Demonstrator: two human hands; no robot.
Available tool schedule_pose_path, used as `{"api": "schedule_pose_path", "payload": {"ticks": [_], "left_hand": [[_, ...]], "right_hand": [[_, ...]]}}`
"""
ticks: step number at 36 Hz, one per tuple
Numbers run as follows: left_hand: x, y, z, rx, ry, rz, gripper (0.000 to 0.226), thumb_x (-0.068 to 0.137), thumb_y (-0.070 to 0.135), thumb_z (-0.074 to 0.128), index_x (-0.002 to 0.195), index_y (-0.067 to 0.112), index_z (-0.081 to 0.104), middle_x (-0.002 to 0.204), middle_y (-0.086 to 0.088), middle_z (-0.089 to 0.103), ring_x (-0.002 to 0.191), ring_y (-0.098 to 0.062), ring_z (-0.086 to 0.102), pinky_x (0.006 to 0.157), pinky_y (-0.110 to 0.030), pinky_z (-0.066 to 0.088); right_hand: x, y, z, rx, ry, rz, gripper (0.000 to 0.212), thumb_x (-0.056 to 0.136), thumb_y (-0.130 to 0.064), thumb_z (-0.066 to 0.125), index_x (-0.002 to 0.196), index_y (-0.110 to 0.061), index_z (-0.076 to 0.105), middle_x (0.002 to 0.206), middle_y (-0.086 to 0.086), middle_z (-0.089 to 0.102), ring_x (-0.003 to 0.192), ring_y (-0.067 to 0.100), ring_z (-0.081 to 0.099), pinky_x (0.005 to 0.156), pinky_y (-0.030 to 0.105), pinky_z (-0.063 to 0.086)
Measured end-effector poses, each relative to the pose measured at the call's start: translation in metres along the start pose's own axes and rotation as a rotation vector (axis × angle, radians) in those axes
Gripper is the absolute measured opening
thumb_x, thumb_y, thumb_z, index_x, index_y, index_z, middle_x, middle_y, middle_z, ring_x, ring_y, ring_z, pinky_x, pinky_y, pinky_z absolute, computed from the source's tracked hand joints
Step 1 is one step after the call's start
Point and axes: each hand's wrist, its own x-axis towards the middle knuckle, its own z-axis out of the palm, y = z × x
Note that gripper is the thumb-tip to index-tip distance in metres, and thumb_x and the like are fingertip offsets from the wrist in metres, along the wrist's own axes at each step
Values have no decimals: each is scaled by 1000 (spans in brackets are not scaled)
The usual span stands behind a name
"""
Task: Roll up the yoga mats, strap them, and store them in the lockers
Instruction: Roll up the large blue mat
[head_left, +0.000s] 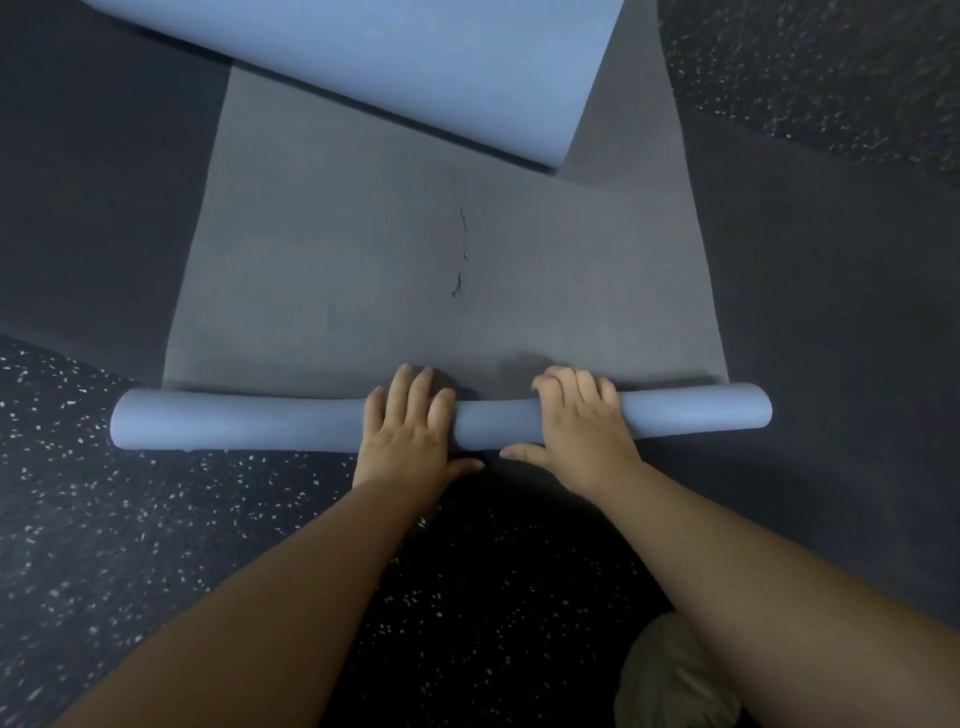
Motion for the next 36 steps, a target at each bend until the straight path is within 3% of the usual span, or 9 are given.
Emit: {"api": "schedule_pose_path", "payload": {"ticks": [4, 8, 16, 19, 22, 24, 27, 31, 36], "left_hand": [[13, -3, -9, 21, -69, 14, 98, 81, 72, 47, 154, 17, 11, 162, -10, -3, 149, -28, -6, 117, -48, 5], [25, -7, -15, 59, -125, 16, 103, 82, 76, 42, 154, 21, -6, 161, -4, -16, 148, -22, -15, 119, -43, 1], [40, -16, -31, 52, -125, 68, 100, 77, 81, 42, 154, 24, 12, 163, 0, 2, 149, -19, 2, 118, -43, 11], [38, -19, -32, 56, -35, 100, 88, 78, 75, 47, 148, 22, 35, 156, -4, 29, 142, -24, 28, 110, -44, 28], [32, -20, -22, 20, 140, 129, 74, 79, 65, 53, 134, 16, 55, 139, -11, 52, 124, -31, 51, 95, -51, 42], [27, -18, -14, 21, 261, 129, 64, 85, 58, 49, 134, 16, 54, 137, -12, 53, 123, -31, 50, 96, -54, 41], [17, -14, -4, 29, 340, 129, 60, 88, 48, 41, 141, 18, 44, 139, -13, 51, 129, -31, 43, 104, -57, 29], [13, -10, 5, 58, 281, 77, 68, 87, 53, 36, 146, 18, 32, 139, -15, 50, 132, -36, 37, 109, -57, 15], [24, -11, 6, 63, 269, 74, 76, 81, 60, 52, 141, 15, 38, 128, -17, 54, 122, -40, 45, 106, -59, 18]], "right_hand": [[-19, -9, 20, 81, 278, 3, 57, 74, -43, 69, 114, -8, 50, 112, 13, 60, 106, 29, 52, 100, 48, 33], [-31, -20, 31, 67, 235, 59, 63, 86, -35, 52, 139, -4, 37, 138, 14, 46, 133, 30, 36, 113, 55, 15], [-3, -15, 18, 95, -22, 113, 75, 84, -55, 38, 141, -6, 33, 139, 13, 51, 135, 28, 30, 113, 51, 2], [3, -10, 16, 113, -31, 51, 79, 93, -54, 48, 152, -8, 23, 154, 10, 30, 146, 27, 16, 114, 47, -12], [10, -7, 13, 121, -16, 52, 80, 88, -53, 59, 148, -7, 32, 149, 10, 36, 142, 29, 26, 116, 48, -6], [18, -5, 10, 117, 6, 59, 79, 83, -54, 64, 142, -7, 42, 141, 11, 45, 134, 31, 37, 117, 51, 6], [27, -1, 4, 97, -31, 25, 80, 86, -61, 55, 146, -14, 32, 146, 5, 36, 137, 26, 29, 118, 47, 4], [30, 1, 3, 111, -60, 20, 86, 84, -67, 52, 148, -18, 23, 150, 1, 27, 139, 23, 22, 119, 44, 2], [34, 2, 2, 101, -39, 28, 81, 83, -63, 56, 145, -19, 29, 147, 1, 31, 135, 23, 28, 116, 43, 6]]}}
